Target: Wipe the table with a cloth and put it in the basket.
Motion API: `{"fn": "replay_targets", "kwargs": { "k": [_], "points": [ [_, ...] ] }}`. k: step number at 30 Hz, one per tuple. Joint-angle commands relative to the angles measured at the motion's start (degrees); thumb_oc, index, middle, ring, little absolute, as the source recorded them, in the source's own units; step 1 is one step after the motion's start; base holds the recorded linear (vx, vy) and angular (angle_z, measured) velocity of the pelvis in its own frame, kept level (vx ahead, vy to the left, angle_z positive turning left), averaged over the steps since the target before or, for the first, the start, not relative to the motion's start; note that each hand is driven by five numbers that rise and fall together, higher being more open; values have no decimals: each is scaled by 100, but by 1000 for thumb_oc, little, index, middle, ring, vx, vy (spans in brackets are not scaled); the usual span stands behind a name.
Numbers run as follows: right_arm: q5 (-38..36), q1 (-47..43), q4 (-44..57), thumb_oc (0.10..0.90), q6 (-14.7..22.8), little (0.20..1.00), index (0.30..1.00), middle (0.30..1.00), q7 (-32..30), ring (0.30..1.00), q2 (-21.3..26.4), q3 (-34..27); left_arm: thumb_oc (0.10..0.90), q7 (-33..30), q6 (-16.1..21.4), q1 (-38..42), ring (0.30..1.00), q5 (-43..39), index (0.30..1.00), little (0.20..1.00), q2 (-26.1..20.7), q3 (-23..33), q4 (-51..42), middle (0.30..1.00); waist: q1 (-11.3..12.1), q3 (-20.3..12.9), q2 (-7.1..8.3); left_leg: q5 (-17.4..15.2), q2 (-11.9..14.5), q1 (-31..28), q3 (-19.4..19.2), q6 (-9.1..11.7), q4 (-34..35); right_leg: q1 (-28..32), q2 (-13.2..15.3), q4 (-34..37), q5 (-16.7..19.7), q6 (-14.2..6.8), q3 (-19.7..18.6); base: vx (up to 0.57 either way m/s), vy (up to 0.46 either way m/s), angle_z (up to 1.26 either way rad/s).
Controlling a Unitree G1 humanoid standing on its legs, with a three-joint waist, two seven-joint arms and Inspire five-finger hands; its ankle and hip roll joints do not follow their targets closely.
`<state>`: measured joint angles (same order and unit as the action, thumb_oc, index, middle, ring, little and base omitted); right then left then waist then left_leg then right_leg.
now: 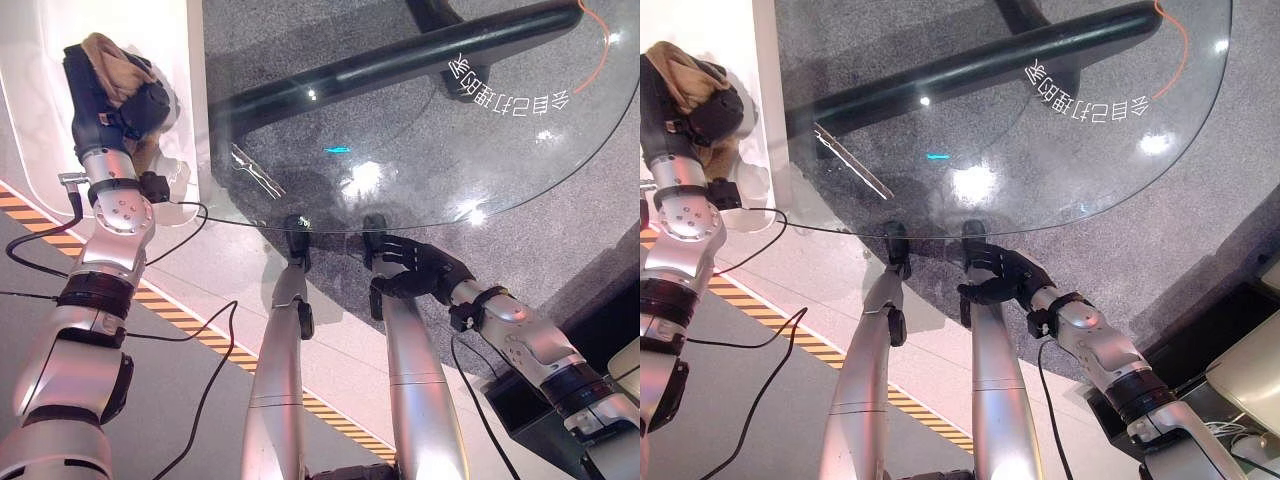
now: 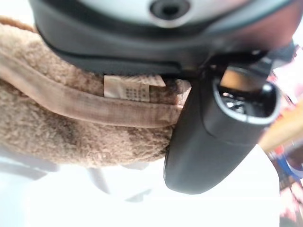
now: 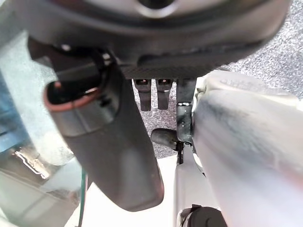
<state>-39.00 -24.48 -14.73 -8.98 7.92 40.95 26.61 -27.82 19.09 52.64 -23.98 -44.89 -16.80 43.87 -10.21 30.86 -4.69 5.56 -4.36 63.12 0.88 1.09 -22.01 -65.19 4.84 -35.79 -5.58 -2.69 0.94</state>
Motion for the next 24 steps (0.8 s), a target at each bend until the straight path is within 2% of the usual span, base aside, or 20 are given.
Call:
{"fn": "replay_targets", "kwargs": {
  "k": [1, 8, 12, 18, 20, 24],
  "points": [
    [-144, 557, -6, 800, -163, 900, 900, 900, 96, 900, -175, 498, 800, 241, 27, -60, 900, -419, 900, 900, -184, 411, 371, 900, 21, -107, 165, -509, -202, -81, -68, 136, -352, -17, -390, 732, 605, -368, -844, 0, 0, 0],
    [-120, 563, 87, 800, -258, 900, 900, 900, 91, 900, -174, 441, 800, -16, 18, -146, 900, -363, 900, 900, -130, 419, 213, 900, 10, -107, 142, -468, -234, -182, -75, 125, -271, 70, -429, 816, 643, -355, -867, 0, 0, 0],
    [-28, 688, 157, 800, -250, 900, 900, 900, 45, 900, -213, 413, 800, 68, 315, -255, 900, -507, 900, 900, -119, 503, 27, 900, 13, -107, 108, -460, -248, -265, -72, 118, -233, 157, -435, 873, 652, -344, -881, 0, 0, 0],
    [78, 839, 288, 800, -259, 900, 900, 900, -44, 900, -291, 361, 800, -86, 388, -484, 900, -320, 900, 900, -97, 645, -274, 900, 31, -107, 61, -430, -269, -410, -66, 99, -148, 292, -464, 933, 652, -327, -890, 0, 0, 0],
    [159, 963, 300, 800, -211, 900, 900, 900, -84, 900, -343, 341, 800, 141, 840, -637, 900, -933, 900, 900, -15, 877, -586, 900, 60, -107, 24, -432, -285, -516, -47, 93, -115, 406, -458, 978, 633, -312, -877, 0, 0, 0],
    [328, 1170, 252, 800, -69, 900, 900, 900, -89, 900, -460, 276, 800, 131, 1278, -975, 900, -835, 900, 900, 105, 1241, -837, 900, 91, -107, -12, -449, -301, -698, -23, 77, -76, 583, -467, 1028, 603, -282, -861, 0, 0, 0]
  ]
}}
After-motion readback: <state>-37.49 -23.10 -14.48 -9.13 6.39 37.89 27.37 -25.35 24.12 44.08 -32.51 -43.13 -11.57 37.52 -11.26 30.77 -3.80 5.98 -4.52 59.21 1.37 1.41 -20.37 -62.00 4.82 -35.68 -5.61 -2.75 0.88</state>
